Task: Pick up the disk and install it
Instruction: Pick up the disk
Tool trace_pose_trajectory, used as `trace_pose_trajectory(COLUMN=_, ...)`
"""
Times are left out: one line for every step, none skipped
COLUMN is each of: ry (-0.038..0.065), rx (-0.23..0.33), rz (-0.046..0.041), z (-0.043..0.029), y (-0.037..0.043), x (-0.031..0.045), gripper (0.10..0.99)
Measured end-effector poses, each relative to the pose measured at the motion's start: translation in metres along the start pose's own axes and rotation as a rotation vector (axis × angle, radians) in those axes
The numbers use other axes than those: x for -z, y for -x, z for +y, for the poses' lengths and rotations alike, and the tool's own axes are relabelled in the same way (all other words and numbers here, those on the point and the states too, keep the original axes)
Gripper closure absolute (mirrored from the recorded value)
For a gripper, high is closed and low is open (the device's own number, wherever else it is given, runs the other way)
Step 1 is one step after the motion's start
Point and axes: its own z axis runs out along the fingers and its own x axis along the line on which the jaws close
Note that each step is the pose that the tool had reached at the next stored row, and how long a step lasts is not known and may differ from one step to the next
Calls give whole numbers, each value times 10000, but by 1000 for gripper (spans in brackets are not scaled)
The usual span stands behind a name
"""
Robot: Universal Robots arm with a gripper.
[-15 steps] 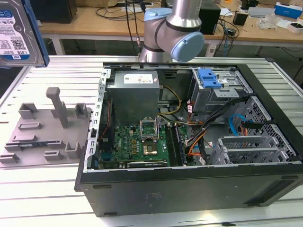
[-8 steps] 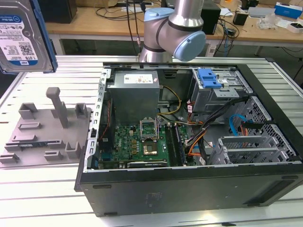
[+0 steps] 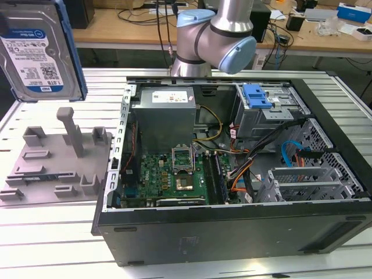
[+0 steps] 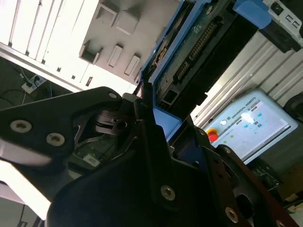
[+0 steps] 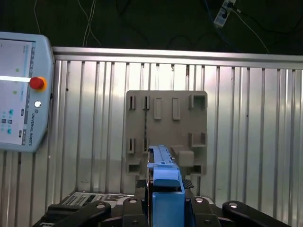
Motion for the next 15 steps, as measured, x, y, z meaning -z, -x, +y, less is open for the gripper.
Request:
trace_pose_trajectory(ry=2, rx=0, rz=0, z=-51, y=-44, x=-1, gripper=718)
trace_pose_trajectory(ry=6, rx=1, rz=1, z=-107, y=-89, x=-1, gripper=718)
trace_pose_trajectory(ry=7, rx=0, rz=0, z=-157, y=-127, x=-2, gripper=718)
trace_pose_trajectory(ry=6, rx=1, rz=-1, z=-191, y=-152, x=-3, gripper=718)
trace_pose_trajectory(ry=6, rx=2, rz=-1, z=-225, y=-176, x=-4, gripper=718)
trace_pose_trajectory(ry=7, rx=0, rz=-1, z=-263, y=-202, x=-4, gripper=718)
trace_pose_trajectory(ry=10, rx=2, rz=0, z=-330, y=-238, x=-3, gripper=718)
trace_pose_trajectory(ry=11, rx=2, rz=0, z=-375, y=-261, x=-3, gripper=718)
trace_pose_trajectory(ry=11, rx=0, rz=-1, z=-418, y=-282, x=-3, gripper=718)
trace_pose_trajectory(ry=13, rx=3, rz=-1, z=-492, y=-319, x=-2, gripper=718)
trace_pose_trajectory(ry=15, rx=1, rz=0, z=-530, y=-337, x=-2, gripper=718)
trace_pose_trajectory(ry=16, rx=0, rz=-1, z=-577, y=-361, x=-2, gripper=718)
trace_pose_trajectory(ry=17, rx=3, rz=-1, z=-643, y=-394, x=-2, gripper=718)
trace_pose_trajectory(ry=19, rx=1, rz=-1, z=-687, y=-416, x=-1, gripper=718)
trace_pose_trajectory(ry=21, rx=1, rz=-1, z=-745, y=-444, x=-1, gripper=718)
